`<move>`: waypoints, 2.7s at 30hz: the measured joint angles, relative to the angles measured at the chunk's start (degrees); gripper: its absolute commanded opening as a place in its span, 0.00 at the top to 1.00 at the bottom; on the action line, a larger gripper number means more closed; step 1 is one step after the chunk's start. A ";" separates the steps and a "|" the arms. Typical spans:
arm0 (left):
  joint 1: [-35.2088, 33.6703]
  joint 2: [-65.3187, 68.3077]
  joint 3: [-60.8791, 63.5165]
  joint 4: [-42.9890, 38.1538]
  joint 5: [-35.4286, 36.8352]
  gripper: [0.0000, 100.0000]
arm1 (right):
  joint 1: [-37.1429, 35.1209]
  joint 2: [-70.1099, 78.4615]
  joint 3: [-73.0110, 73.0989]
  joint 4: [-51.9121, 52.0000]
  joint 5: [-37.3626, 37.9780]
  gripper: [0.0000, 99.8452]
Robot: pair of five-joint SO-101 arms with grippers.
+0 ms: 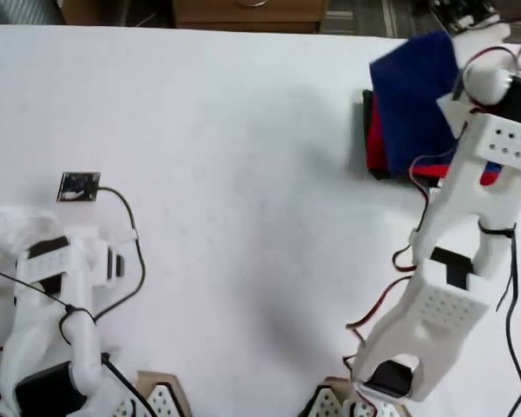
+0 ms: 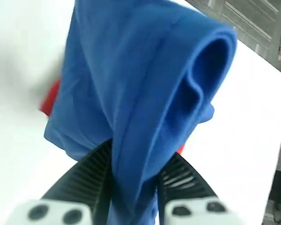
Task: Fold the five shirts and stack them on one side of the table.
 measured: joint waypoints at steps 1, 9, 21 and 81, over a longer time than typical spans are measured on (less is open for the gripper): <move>0.00 0.00 0.00 0.00 0.00 0.81 | 0.88 1.32 0.00 0.00 0.53 0.98; 0.00 0.00 0.00 0.00 0.00 0.81 | 5.45 12.92 0.00 -5.89 1.49 0.98; 0.00 0.00 0.00 0.00 0.00 0.81 | 9.41 19.60 0.00 -20.31 1.49 0.82; 0.00 0.00 0.00 0.00 0.00 0.81 | -10.29 -27.69 27.43 0.18 -10.64 0.76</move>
